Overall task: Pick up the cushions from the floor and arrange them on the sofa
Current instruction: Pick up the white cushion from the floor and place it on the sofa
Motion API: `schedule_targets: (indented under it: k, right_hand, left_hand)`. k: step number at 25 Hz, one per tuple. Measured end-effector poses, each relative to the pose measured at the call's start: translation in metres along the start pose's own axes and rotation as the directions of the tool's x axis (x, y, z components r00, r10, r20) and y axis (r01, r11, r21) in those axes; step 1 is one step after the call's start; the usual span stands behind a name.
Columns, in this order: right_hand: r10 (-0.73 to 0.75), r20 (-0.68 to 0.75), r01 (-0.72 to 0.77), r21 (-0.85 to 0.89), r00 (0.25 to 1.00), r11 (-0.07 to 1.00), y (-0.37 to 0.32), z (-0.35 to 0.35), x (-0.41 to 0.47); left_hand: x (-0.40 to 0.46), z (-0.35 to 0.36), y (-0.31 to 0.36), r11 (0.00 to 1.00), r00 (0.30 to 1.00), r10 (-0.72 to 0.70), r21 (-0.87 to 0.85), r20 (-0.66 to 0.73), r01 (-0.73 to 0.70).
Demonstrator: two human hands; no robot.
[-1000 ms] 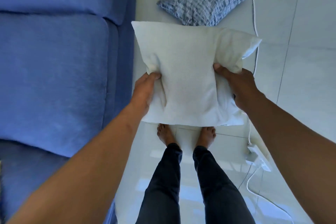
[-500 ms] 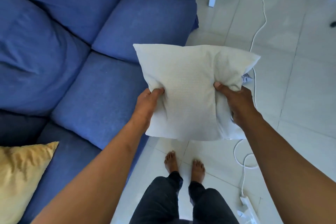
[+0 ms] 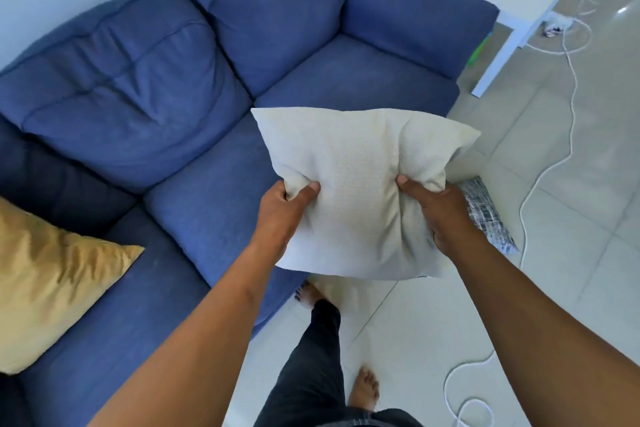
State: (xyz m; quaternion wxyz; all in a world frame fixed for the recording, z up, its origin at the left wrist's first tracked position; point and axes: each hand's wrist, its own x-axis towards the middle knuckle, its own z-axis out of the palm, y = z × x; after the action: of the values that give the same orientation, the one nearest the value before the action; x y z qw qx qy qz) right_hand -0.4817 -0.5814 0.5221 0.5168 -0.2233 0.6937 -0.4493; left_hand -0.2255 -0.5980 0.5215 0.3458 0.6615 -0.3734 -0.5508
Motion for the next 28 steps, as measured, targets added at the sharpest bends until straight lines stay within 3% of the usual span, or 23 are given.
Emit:
schedule_targets:
  k: [6, 15, 21, 28]
  right_hand:
    - [0.047, 0.143, -0.033, -0.103, 0.989, 0.994, -0.044, 0.112, 0.071]
    - [0.129, 0.314, -0.049, -0.250, 0.941, 0.967, -0.085, 0.247, 0.132]
    - [0.150, 0.446, 0.034, -0.377, 0.882, 0.925, -0.103, 0.329, 0.175]
    - [0.201, 0.553, 0.136, -0.508, 0.808, 0.851, -0.079, 0.425, 0.217]
  left_hand:
    - [0.085, -0.068, 0.011, 0.997, 0.981, -0.062, -0.046, -0.186, 0.054]
    - [0.146, -0.161, 0.021, 0.979, 0.914, -0.164, -0.177, -0.372, 0.104]
    - [0.158, -0.192, 0.011, 0.950, 0.778, -0.273, -0.286, -0.565, 0.125]
    - [0.203, -0.233, -0.028, 0.908, 0.665, -0.405, -0.365, -0.628, 0.208]
